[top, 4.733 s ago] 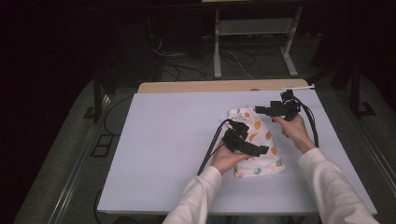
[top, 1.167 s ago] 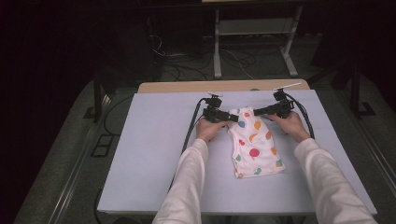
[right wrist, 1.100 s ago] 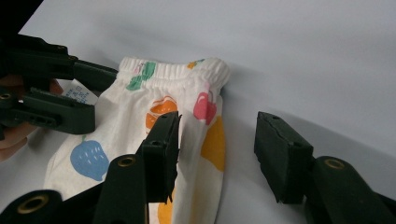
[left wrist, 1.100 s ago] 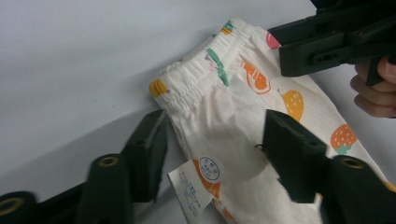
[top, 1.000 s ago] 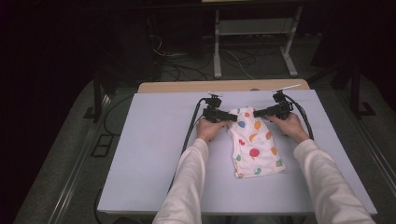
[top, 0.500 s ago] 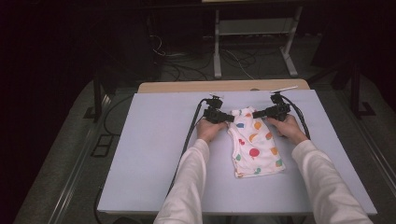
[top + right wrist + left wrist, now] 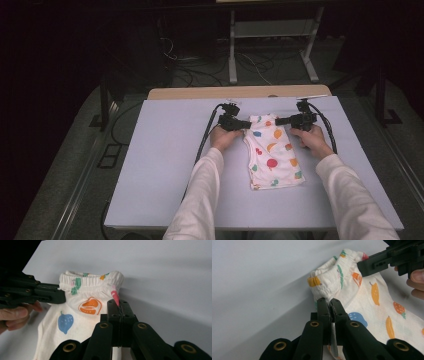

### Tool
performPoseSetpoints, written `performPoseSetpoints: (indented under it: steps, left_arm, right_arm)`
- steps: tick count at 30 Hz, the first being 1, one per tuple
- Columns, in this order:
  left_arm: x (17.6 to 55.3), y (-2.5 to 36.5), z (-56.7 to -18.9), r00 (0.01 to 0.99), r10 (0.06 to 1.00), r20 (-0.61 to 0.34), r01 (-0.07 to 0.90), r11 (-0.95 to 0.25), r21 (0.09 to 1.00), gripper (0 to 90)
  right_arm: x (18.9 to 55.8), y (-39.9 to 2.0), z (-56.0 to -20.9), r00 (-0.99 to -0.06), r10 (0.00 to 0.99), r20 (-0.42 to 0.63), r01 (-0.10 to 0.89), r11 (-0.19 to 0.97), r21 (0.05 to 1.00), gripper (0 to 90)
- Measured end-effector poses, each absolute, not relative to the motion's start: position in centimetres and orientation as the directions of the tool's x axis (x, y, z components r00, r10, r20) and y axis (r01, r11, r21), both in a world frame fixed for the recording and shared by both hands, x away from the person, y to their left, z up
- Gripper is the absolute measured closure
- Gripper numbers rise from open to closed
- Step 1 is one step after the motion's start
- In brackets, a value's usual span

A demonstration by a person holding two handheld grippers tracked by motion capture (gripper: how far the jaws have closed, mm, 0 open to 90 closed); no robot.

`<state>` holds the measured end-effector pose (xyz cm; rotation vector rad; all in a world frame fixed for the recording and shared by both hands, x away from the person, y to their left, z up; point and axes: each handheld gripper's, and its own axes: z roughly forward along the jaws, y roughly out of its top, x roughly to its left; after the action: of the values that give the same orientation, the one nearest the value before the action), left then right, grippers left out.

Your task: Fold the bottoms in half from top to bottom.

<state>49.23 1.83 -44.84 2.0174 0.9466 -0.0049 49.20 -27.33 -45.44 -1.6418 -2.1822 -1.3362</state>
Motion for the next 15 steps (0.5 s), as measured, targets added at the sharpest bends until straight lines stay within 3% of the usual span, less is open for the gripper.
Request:
performPoseSetpoints:
  steps: [15]
  left_arm:
    - [47.4,1.7,-43.3,0.752,0.598,-0.277,0.542,-0.321,0.777,86.5]
  right_arm:
    - [46.5,-27.6,-44.9,-0.454,0.729,0.513,0.743,-0.008,0.669,87.9]
